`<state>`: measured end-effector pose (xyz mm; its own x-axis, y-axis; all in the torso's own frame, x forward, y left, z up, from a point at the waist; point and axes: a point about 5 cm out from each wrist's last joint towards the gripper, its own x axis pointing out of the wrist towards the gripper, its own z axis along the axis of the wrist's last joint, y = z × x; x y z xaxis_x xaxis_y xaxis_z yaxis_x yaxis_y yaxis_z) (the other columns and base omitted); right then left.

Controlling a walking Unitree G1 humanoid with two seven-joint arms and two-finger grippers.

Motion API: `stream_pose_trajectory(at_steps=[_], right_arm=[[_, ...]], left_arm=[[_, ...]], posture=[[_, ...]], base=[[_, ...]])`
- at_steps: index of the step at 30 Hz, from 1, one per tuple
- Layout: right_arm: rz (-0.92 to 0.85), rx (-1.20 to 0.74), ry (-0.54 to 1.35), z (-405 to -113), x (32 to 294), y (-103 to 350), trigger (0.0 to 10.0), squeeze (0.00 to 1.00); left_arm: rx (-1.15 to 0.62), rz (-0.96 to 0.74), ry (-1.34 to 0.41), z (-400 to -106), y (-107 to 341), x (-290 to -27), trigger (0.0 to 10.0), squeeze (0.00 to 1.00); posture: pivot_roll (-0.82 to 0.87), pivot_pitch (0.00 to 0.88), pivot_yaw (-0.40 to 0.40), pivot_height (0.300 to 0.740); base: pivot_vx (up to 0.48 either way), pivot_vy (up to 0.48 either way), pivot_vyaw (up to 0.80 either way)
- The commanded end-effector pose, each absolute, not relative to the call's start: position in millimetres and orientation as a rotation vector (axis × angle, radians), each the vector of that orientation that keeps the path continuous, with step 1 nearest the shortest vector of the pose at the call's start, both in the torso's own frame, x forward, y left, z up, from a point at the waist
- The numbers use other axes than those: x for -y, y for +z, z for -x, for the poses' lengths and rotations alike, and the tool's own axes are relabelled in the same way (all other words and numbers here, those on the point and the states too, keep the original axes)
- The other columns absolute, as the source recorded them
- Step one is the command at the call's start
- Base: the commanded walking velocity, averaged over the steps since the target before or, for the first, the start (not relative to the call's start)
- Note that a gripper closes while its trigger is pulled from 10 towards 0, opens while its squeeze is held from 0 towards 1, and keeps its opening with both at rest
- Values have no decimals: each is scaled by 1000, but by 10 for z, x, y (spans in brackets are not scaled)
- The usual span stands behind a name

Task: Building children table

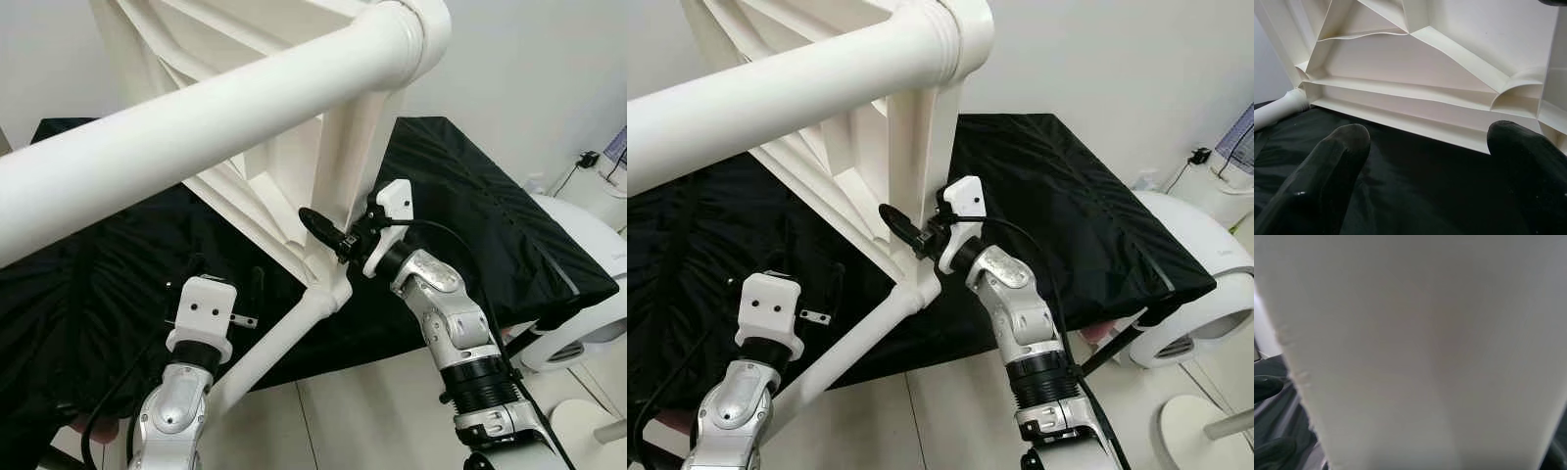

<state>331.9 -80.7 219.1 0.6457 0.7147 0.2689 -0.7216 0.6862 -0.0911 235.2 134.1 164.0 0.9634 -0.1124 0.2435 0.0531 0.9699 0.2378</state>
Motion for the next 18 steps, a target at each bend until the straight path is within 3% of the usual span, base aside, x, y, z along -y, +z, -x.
stream_pose_trajectory(at_steps=[1,8,18], right_arm=[[-33,289,762,-3358,864,2186,10000,0],[-113,364,511,-3374,1211,2282,10000,0],[-78,414,327,-3281,1527,2319,10000,0]], left_arm=[[280,-206,-2,-2330,1664,-1333,10000,0],[279,-207,-62,-2385,1663,-1281,10000,0],[285,-199,-122,-2447,1675,-1212,10000,0]], posture=[[51,37,-104,740],[2,27,-53,740],[-57,26,-12,740]], base=[[0,0,0],[0,0,0],[0,0,0]])
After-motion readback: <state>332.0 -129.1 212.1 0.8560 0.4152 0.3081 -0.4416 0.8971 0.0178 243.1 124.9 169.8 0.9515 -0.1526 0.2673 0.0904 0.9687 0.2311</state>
